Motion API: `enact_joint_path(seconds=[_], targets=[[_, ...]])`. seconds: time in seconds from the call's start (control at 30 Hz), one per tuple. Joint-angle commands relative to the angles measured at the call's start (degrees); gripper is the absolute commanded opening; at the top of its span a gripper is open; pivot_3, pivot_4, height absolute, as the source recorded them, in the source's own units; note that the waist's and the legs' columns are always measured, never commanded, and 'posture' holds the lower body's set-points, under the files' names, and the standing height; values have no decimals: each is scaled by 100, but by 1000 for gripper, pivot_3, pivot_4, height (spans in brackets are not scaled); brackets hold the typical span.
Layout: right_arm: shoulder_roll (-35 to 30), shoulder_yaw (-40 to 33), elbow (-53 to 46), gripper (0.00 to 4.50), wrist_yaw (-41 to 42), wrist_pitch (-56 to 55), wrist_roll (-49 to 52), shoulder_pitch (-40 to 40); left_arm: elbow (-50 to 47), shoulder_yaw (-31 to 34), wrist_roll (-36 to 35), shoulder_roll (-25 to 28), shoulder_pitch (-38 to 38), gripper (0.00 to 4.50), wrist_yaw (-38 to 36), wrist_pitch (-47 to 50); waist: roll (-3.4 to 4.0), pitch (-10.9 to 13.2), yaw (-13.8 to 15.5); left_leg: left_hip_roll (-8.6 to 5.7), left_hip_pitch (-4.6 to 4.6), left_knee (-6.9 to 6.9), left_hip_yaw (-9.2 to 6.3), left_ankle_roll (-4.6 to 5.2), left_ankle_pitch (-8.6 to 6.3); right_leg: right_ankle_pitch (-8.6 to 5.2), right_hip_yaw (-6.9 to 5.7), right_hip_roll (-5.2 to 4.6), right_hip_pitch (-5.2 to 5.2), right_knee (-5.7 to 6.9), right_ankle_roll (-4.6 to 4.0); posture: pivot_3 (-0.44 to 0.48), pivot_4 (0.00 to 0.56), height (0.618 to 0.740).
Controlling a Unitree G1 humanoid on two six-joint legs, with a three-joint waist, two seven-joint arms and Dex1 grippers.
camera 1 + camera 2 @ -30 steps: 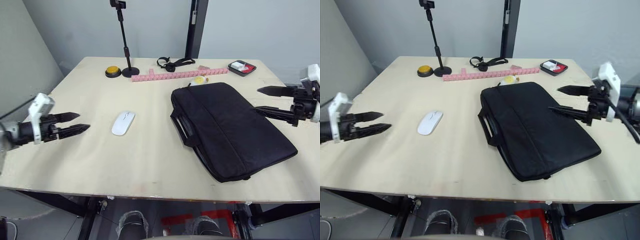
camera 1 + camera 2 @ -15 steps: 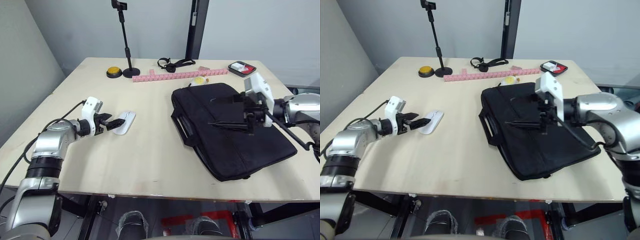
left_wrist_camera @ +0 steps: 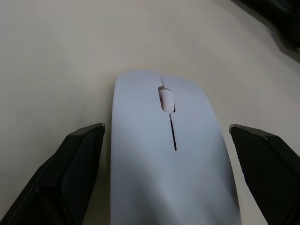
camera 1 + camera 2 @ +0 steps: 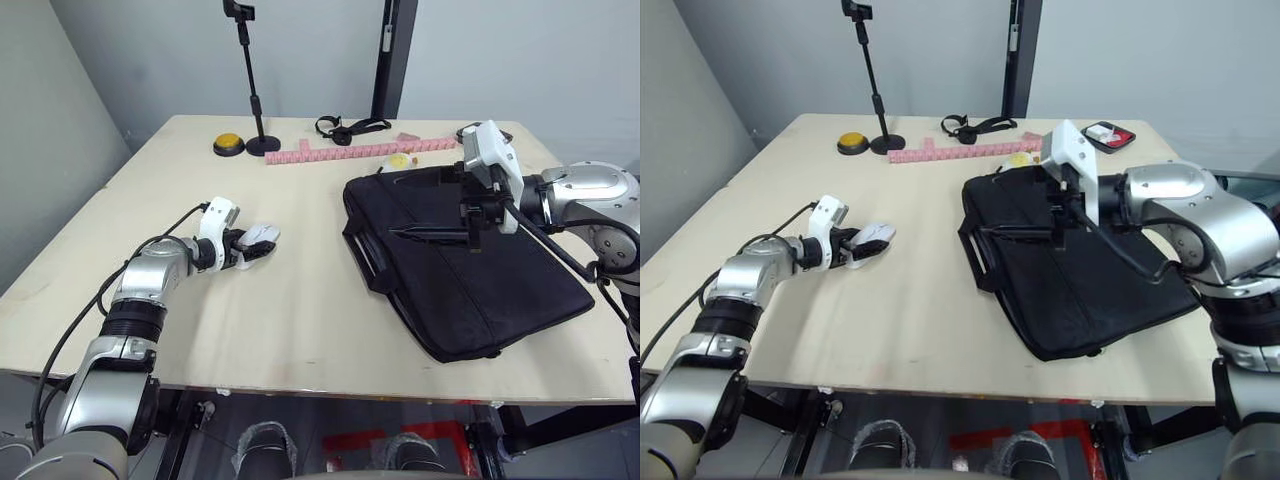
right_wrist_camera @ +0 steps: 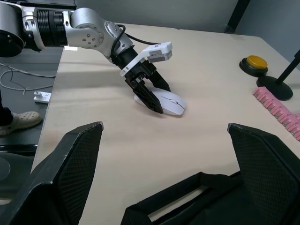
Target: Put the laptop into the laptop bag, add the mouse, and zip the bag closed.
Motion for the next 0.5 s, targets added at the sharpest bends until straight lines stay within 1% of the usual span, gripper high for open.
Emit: enact_joint_path(seconds=[0.03,0.1,0.23,0.27,0.3,0.4,0.47,0.5], targets=[[68,-81,-23,4473,-81,6,-19,-189,373,-223,368,-23,-60,4500,92,-205,0,-6,10,0,4,0,-1,-3,2,0,0,0,4,3,0,0,150,739],[129,-77,-14,4473,-120,16,-20,-206,508,-276,503,-26,-100,4500,135,-360,0,-15,15,0,15,0,0,-5,5,0,-1,-4,13,10,0,0,150,739],[241,-94,25,4500,-245,56,-46,-182,389,-413,630,134,-4,3365,-214,-468,1,-31,-8,0,22,0,0,-12,11,0,1,-4,14,26,1,0,150,739],[248,-107,16,4500,-256,70,-37,-168,377,-402,645,174,0,2949,-250,-470,1,-34,-15,0,27,0,0,-13,12,-1,2,-4,14,27,1,0,150,739],[253,-113,11,4500,-265,77,-35,-147,375,-378,645,227,-15,2846,-299,-460,1,-34,-20,0,27,-1,0,-14,12,-1,2,-4,14,26,2,0,150,739],[289,-128,43,4500,-406,241,-10,-82,369,-333,676,399,-94,2850,-443,-487,1,-34,-33,1,20,-8,1,-14,12,-1,-1,-2,10,18,2,0,150,739],[504,48,190,4500,-912,669,-127,-131,219,-297,647,528,-159,2850,-625,-614,0,-34,-42,1,16,-13,0,-15,12,-1,-2,-2,6,15,2,0,150,739],[691,183,351,4500,-1317,1039,-252,-194,-1,-295,526,602,-148,2850,-923,-668,2,-35,-49,2,16,-15,0,-15,12,-1,-2,-1,6,15,2,0,150,739]])
